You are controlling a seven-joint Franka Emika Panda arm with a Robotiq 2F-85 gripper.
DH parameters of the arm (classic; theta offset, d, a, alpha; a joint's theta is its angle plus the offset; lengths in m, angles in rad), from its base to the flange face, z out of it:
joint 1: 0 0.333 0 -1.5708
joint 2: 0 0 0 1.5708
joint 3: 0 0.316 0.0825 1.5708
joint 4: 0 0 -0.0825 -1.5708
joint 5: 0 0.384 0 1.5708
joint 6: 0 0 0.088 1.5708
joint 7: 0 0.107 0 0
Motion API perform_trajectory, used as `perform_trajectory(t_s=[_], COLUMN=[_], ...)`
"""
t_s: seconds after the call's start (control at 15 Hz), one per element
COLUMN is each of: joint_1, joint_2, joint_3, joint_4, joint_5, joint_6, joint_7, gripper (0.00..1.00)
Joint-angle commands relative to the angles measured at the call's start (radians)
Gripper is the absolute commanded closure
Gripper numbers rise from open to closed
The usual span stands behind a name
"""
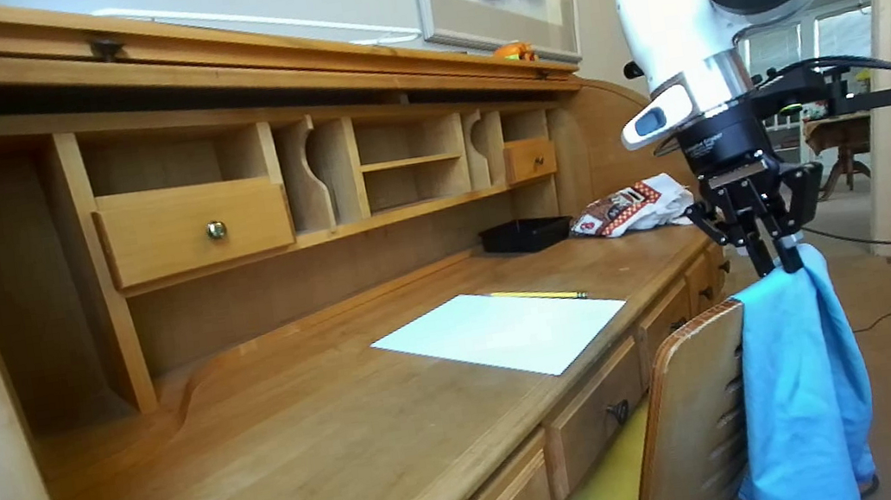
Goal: Put the blue cloth on the table
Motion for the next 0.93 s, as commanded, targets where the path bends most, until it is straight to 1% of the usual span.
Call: perform_trajectory(t_s=[0.0,0.07,0.13,0.2,0.27,0.33,0.53,0.87], joint_1=[-0.021,-0.022,-0.023,-0.024,-0.024,-0.024,-0.023,-0.025], joint_2=[0.026,0.029,0.031,0.032,0.03,0.027,0.007,-0.006], joint_3=[0.019,0.019,0.02,0.021,0.021,0.021,0.02,0.024], joint_4=[0.018,0.018,0.017,0.018,0.02,0.02,0.025,0.018], joint_5=[0.039,0.038,0.039,0.038,0.038,0.038,0.042,0.049], joint_6=[-0.025,-0.026,-0.024,-0.024,-0.026,-0.031,-0.052,-0.06], joint_7=[-0.055,-0.057,-0.059,-0.061,-0.073,-0.083,-0.101,-0.108], gripper=[0.73,0.79,0.89,0.97,0.98,0.95,1.0,0.99])
